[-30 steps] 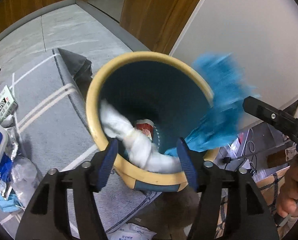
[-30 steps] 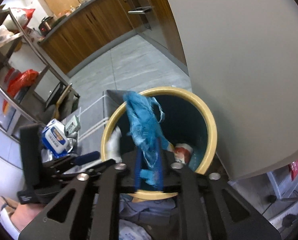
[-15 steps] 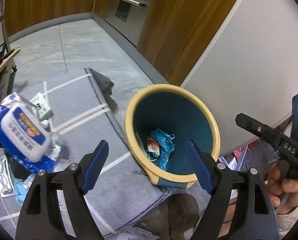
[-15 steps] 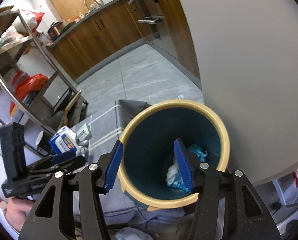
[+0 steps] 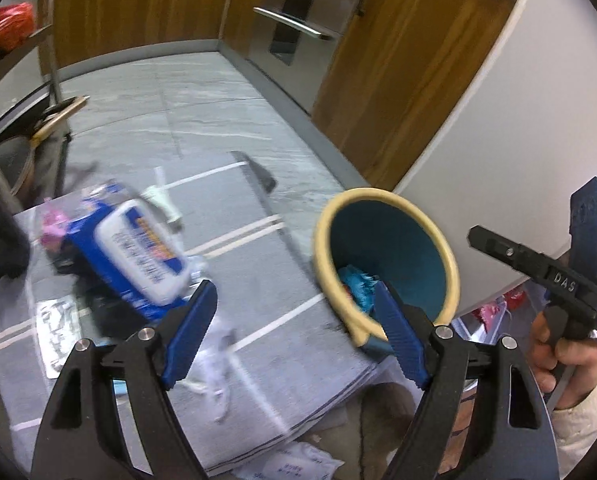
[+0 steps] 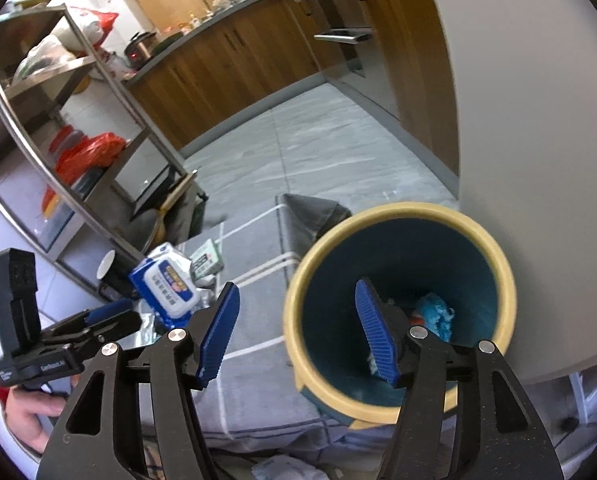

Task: Collect trash
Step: 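Grasp the light blue mask with the left gripper while the right grasps the wipes pack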

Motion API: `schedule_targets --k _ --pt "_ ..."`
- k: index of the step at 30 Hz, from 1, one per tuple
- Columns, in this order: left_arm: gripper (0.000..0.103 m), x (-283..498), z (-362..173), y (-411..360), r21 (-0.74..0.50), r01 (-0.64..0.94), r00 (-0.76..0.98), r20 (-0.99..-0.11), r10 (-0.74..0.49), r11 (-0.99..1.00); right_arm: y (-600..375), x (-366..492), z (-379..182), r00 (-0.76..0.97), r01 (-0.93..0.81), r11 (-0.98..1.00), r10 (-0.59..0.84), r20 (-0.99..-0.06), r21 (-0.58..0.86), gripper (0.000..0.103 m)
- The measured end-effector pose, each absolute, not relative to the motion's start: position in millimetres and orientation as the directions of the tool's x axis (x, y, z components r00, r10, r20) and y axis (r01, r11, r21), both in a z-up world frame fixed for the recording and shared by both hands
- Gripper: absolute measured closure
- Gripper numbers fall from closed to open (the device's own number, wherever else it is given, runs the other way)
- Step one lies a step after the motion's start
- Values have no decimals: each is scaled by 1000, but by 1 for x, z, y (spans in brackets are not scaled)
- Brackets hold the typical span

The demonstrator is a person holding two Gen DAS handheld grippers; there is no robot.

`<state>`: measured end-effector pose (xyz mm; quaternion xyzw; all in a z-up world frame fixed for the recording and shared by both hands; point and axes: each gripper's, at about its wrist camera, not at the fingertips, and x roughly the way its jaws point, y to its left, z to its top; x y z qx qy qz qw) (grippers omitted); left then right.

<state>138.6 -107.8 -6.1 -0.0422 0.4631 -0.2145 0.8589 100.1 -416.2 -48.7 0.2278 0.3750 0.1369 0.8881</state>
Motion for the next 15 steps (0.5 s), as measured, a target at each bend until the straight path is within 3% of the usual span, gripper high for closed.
schedule_targets --k 15 --pt "24 135 -39 30 -289 56 478 -833 -280 956 -340 124 -47 607 -196 842 507 -612 503 41"
